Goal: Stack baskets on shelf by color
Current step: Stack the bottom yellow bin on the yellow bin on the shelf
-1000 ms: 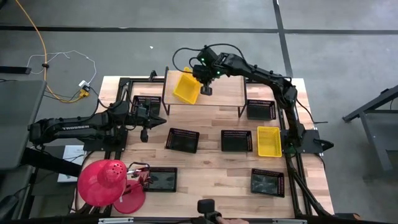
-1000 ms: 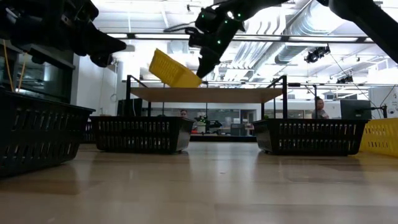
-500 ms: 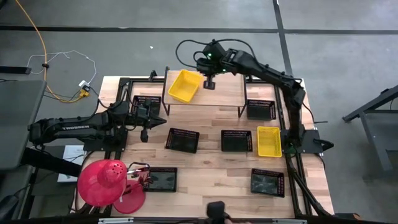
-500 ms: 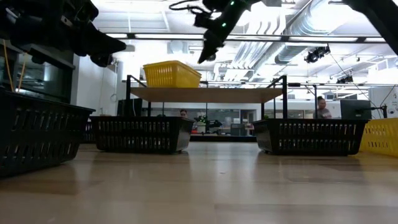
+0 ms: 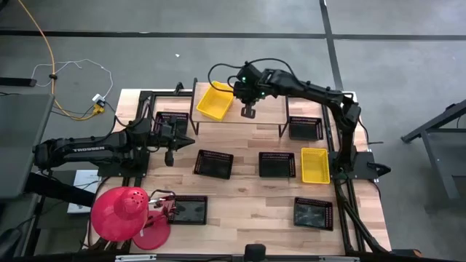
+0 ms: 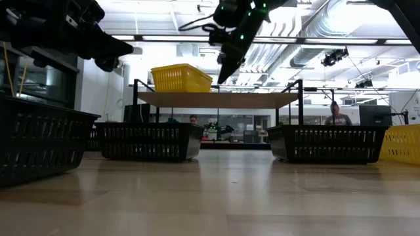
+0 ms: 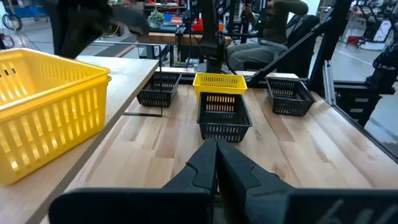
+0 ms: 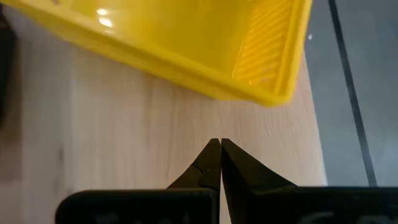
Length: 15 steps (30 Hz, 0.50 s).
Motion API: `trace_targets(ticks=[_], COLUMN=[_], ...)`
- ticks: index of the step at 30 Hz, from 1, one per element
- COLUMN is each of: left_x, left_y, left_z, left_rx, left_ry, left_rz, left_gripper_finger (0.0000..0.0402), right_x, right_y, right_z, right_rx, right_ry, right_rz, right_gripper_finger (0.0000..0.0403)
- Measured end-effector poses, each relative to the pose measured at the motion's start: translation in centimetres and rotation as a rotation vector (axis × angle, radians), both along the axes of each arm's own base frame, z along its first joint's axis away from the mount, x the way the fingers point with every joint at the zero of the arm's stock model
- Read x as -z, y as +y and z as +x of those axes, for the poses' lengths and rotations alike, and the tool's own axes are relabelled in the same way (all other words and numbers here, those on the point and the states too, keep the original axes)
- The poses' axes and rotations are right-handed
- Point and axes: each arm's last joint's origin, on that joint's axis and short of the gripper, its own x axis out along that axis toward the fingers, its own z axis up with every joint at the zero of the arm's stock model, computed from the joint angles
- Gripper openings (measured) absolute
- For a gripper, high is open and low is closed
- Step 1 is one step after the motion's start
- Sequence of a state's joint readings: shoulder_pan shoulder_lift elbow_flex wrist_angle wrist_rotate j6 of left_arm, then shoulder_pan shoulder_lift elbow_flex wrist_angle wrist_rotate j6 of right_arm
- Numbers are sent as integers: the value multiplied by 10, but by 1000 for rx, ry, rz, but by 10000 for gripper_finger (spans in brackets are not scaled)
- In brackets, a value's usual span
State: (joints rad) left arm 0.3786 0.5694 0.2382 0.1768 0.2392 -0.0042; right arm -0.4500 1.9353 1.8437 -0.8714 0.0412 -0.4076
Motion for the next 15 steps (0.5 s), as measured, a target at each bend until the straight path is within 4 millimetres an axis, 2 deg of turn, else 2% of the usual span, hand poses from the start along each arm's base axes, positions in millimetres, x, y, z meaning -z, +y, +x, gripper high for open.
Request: trace_targets(ticks=[6,15], left_x=[0,0], left_y=[0,0], left_z=[0,0], left_rx=[-1,-1], left_ry=[-1,-1], left_rz=[-10,-10], left_gripper_finger=[0,0], right_x=[11,1], right_y=[-3,-9], right_z=[7,16], right_rx=[19,24], right_ry=[-64,-205], right_rz=[-40,-104], right_gripper_finger=[0,0])
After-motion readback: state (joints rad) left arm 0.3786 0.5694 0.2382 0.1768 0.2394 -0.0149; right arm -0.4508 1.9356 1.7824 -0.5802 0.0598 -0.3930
